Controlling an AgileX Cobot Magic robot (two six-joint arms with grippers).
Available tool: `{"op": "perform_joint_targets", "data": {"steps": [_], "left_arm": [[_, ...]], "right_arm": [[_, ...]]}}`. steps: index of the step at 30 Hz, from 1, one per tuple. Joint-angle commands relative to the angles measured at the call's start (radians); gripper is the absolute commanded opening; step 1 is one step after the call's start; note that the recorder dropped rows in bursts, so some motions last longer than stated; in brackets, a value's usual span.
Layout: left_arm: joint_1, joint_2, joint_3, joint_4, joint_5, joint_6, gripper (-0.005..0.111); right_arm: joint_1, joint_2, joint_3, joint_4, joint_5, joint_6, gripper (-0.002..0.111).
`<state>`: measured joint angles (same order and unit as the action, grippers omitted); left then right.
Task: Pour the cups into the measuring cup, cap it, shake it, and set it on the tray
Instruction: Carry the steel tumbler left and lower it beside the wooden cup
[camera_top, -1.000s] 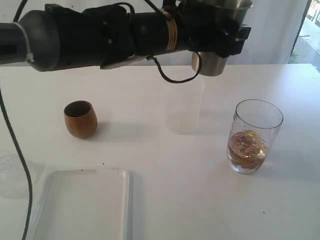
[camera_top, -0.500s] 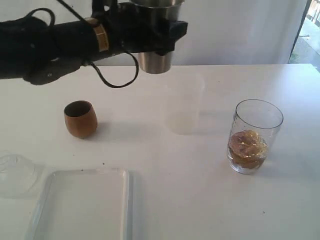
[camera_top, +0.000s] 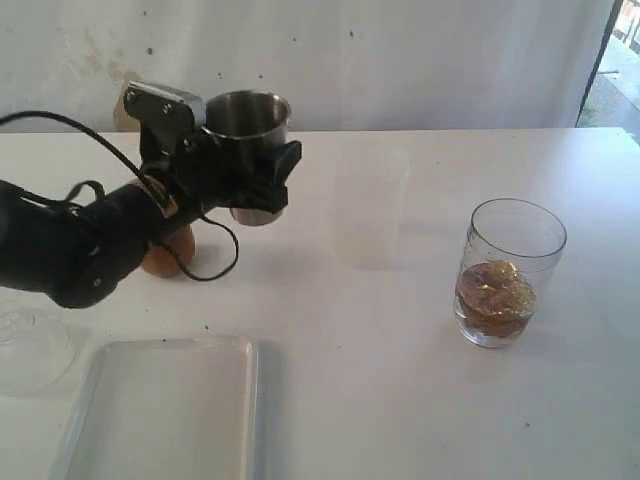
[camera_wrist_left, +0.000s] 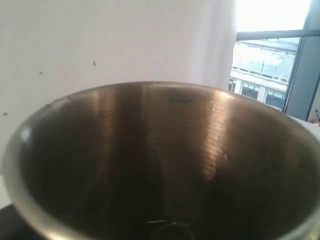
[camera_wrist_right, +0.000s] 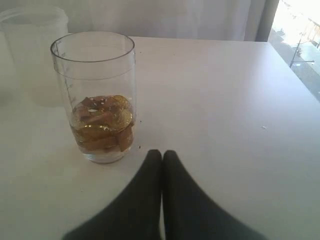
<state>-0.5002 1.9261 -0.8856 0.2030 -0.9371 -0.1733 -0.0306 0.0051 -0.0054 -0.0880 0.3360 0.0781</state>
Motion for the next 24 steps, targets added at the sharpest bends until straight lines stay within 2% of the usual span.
{"op": "perform_joint_targets", "data": {"steps": [1, 8, 13, 24], "left_arm": [[0.000, 0.140, -0.028, -0.016, -0.198, 0.022, 0.000], [0.000, 0.257, -0.121, -0.016, -0.197, 0.013, 0.000], [0.000, 0.298, -0.122, -0.080, -0.198, 0.022, 0.000], [0.000, 0.315, -0.122, -0.080, -0.191, 0.022, 0.000]], "right_arm": [[0.002, -0.005, 0.005, -0.006, 0.000, 0.005, 0.000], [0.002, -0.005, 0.005, -0.006, 0.000, 0.005, 0.000], [0.002, -0.005, 0.005, -0.006, 0.000, 0.005, 0.000], [0.002, -0.005, 0.005, -0.006, 0.000, 0.005, 0.000]]}}
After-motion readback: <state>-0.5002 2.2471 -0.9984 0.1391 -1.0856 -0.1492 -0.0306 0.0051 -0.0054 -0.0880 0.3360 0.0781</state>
